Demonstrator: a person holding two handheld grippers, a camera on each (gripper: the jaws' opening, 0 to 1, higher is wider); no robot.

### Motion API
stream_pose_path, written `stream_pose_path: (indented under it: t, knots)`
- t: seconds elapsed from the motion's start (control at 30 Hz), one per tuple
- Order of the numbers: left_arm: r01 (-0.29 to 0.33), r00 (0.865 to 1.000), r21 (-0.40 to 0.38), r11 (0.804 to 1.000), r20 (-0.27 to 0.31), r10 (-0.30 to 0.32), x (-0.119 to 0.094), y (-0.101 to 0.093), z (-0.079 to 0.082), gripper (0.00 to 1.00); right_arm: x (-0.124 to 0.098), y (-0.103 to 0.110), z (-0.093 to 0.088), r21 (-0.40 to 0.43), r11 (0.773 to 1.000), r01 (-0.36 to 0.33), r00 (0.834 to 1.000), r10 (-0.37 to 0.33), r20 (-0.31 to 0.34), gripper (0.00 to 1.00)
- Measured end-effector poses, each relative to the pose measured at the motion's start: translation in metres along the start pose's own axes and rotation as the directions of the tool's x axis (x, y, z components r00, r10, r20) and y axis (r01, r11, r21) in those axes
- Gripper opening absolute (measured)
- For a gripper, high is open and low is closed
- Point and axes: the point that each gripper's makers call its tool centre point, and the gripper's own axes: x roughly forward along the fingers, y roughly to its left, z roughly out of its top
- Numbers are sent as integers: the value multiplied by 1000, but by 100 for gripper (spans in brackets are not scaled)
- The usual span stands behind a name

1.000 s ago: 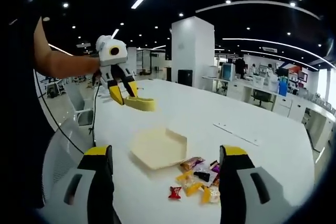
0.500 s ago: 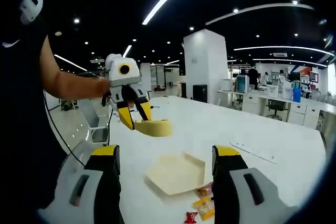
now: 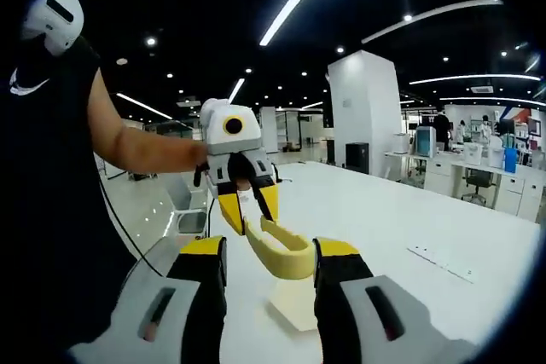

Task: Place the target food into the container with the food tongs after gripping and lifting it, then release it inside without dropping or visibly crushing the food.

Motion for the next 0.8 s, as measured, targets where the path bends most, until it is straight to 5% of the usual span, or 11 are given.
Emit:
stream_pose_path:
  t: [0.47, 0.8]
  knots:
    - [13, 993, -22, 1000, 121, -10, -14, -9, 33, 13, 15, 9, 35, -43, 995, -92, 994, 94, 50, 32]
    - [22, 994, -23, 1000, 104, -19, -12, -16, 28, 13, 28, 24, 23, -45, 988, -147, 989, 147, -2, 25]
